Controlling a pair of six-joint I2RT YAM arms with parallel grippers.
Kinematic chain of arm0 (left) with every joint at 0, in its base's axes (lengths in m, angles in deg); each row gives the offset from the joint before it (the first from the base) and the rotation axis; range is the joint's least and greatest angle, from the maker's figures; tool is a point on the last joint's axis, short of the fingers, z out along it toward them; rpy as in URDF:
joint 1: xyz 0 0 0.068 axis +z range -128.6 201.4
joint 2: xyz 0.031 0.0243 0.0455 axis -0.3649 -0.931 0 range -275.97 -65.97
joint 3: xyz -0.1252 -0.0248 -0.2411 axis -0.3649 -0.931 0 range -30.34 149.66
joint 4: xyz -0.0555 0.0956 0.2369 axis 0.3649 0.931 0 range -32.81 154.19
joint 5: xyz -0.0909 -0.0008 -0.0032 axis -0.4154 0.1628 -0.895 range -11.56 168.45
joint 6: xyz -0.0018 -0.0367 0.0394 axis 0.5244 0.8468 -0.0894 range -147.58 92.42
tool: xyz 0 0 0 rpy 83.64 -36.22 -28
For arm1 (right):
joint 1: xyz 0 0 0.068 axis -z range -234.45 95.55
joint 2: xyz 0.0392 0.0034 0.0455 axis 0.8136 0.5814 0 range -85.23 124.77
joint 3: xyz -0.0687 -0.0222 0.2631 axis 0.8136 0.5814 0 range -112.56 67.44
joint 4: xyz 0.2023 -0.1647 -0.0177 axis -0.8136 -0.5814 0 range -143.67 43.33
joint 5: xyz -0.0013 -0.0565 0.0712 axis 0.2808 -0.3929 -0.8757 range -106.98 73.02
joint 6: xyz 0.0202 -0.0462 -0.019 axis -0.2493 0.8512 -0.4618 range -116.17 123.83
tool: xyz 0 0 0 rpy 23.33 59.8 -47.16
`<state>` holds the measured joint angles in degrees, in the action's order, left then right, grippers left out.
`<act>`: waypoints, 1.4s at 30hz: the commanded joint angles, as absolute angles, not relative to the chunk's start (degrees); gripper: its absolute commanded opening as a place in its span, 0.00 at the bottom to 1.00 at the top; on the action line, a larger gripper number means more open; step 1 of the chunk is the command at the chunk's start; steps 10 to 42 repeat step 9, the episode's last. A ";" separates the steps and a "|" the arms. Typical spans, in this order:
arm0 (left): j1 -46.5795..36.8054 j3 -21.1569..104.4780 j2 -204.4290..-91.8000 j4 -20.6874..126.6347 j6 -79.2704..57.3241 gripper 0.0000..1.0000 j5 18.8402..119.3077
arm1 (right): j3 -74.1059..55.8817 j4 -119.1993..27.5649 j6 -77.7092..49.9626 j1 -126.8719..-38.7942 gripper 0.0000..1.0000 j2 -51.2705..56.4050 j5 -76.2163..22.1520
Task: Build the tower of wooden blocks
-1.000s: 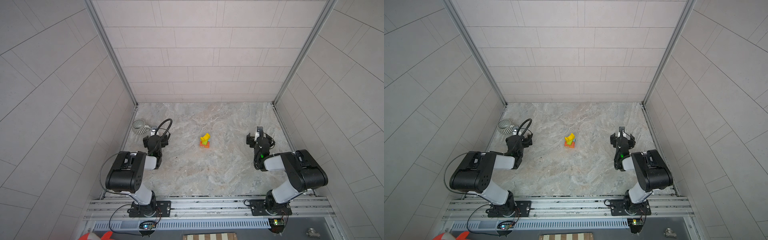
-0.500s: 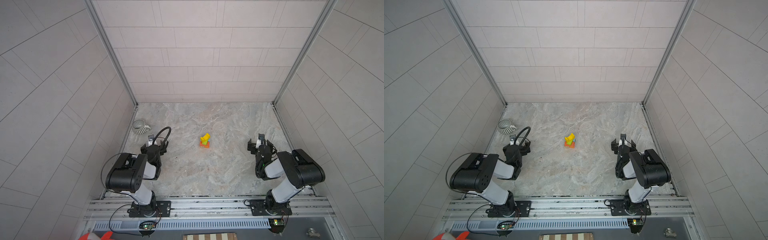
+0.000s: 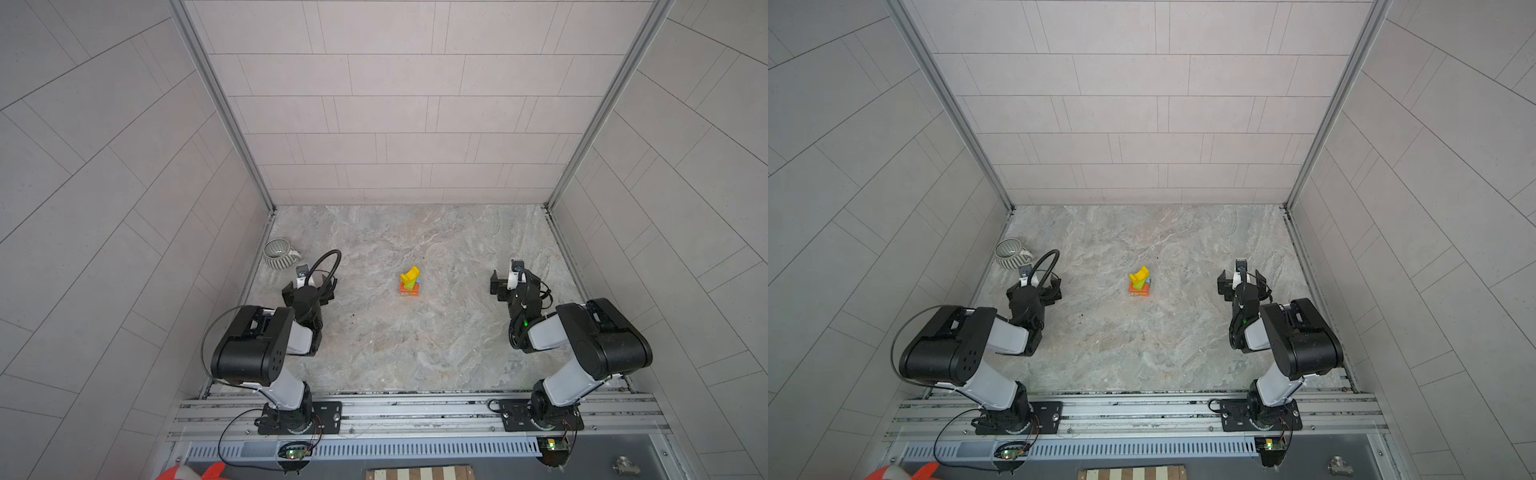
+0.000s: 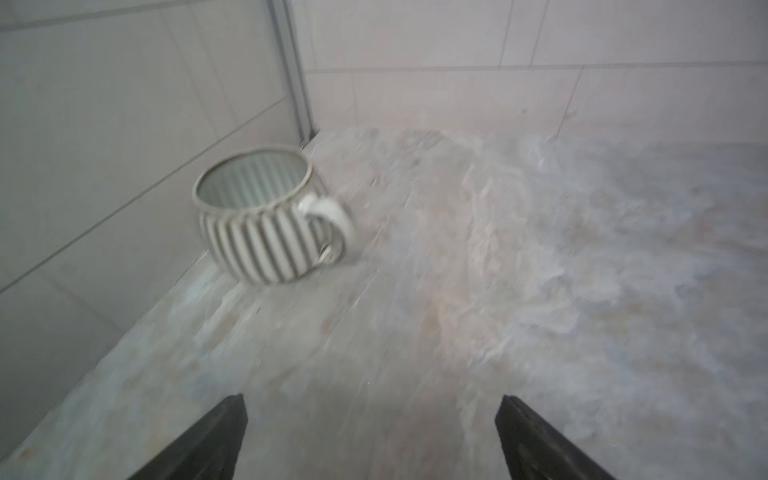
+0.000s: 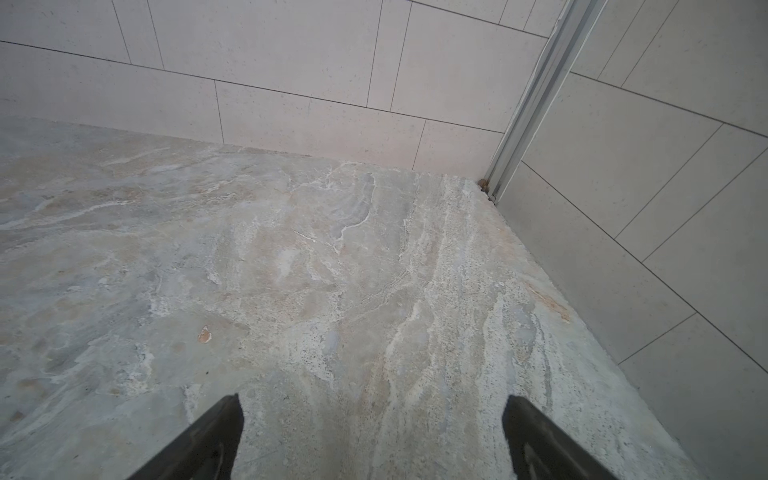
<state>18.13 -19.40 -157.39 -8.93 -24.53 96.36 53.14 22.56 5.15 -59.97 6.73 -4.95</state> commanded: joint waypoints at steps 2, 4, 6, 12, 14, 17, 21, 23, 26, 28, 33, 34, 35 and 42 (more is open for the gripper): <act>18.70 -17.67 -157.97 -14.82 -22.14 1.00 102.37 | 52.75 21.71 6.01 -60.25 0.99 5.93 -5.73; 18.67 -15.88 -156.55 -9.45 -21.88 1.00 101.55 | 51.32 18.70 6.11 -60.25 0.99 5.74 -5.72; 18.60 -12.08 -156.73 -3.54 -23.03 1.00 100.30 | 49.08 14.13 6.04 -60.08 0.99 5.55 -6.33; 18.52 -7.76 -156.12 5.27 -25.40 1.00 94.99 | 47.24 10.34 5.06 -58.42 0.99 5.33 -9.22; 18.52 -7.76 -156.12 5.27 -25.40 1.00 94.99 | 47.24 10.34 5.06 -58.42 0.99 5.33 -9.22; 18.52 -7.76 -156.12 5.27 -25.40 1.00 94.99 | 47.24 10.34 5.06 -58.42 0.99 5.33 -9.22; 18.52 -7.76 -156.12 5.27 -25.40 1.00 94.99 | 47.24 10.34 5.06 -58.42 0.99 5.33 -9.22; 18.52 -7.76 -156.12 5.27 -25.40 1.00 94.99 | 47.24 10.34 5.06 -58.42 0.99 5.33 -9.22; 18.52 -7.76 -156.12 5.27 -25.40 1.00 94.99 | 47.24 10.34 5.06 -58.42 0.99 5.33 -9.22; 18.52 -7.76 -156.12 5.27 -25.40 1.00 94.99 | 47.24 10.34 5.06 -58.42 0.99 5.33 -9.22; 18.52 -7.76 -156.12 5.27 -25.40 1.00 94.99 | 47.24 10.34 5.06 -58.42 0.99 5.33 -9.22; 18.52 -7.76 -156.12 5.27 -25.40 1.00 94.99 | 47.24 10.34 5.06 -58.42 0.99 5.33 -9.22; 18.52 -7.76 -156.12 5.27 -25.40 1.00 94.99 | 47.24 10.34 5.06 -58.42 0.99 5.33 -9.22; 18.52 -7.76 -156.12 5.27 -25.40 1.00 94.99 | 47.24 10.34 5.06 -58.42 0.99 5.33 -9.22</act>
